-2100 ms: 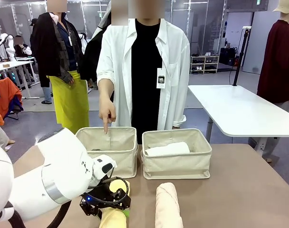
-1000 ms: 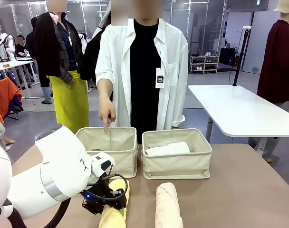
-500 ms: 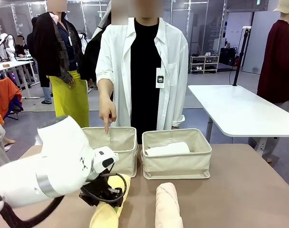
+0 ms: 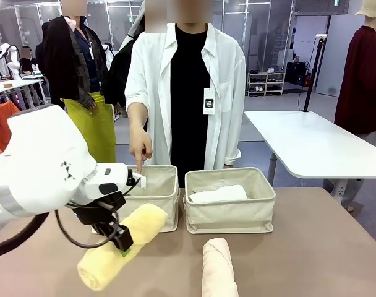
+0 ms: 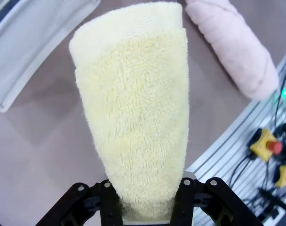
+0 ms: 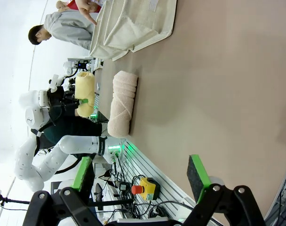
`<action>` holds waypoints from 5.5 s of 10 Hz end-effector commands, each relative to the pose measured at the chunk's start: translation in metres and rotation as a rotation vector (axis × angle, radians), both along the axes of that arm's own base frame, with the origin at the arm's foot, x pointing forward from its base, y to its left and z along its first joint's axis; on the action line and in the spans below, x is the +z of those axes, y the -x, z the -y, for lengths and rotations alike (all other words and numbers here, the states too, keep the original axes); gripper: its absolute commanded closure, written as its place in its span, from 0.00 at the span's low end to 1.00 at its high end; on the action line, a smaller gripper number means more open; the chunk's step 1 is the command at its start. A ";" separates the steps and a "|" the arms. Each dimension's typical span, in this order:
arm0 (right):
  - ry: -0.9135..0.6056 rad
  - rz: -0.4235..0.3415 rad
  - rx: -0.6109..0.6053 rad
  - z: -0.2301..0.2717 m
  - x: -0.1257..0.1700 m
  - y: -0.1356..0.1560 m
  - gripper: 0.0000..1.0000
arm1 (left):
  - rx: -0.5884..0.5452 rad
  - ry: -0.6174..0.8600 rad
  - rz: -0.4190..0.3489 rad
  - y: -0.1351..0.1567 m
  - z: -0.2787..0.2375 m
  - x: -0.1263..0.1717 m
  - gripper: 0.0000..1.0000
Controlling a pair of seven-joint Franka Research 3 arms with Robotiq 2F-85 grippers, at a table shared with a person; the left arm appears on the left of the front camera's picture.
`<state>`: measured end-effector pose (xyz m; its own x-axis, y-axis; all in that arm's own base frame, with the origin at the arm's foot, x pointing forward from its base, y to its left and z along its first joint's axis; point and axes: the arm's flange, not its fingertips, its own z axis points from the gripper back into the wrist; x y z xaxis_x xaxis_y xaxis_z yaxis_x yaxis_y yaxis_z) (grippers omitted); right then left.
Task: Divide the towels into two baskets.
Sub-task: Pick up one hotel-folded towel from the bottom of the table and place it in the Fabric basket indicated by the person.
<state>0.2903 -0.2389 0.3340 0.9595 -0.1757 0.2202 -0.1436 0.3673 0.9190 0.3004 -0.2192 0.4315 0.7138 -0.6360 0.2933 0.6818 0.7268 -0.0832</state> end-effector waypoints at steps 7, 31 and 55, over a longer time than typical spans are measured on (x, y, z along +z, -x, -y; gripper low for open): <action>0.001 0.011 -0.003 -0.001 0.003 0.002 0.00 | -0.272 -0.125 -0.016 -0.007 -0.007 -0.003 0.63; 0.001 0.011 -0.003 -0.001 0.003 0.002 0.00 | -0.840 -0.457 0.219 -0.304 -0.009 -0.020 0.00; 0.001 0.011 -0.003 -0.001 0.003 0.002 0.00 | -0.495 0.652 -0.030 -0.141 -0.215 0.098 0.00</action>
<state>0.2900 -0.2392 0.3342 0.9592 -0.1768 0.2207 -0.1437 0.3676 0.9188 0.4538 -0.0165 0.5430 0.3082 -0.6679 0.6775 0.9373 0.0914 -0.3363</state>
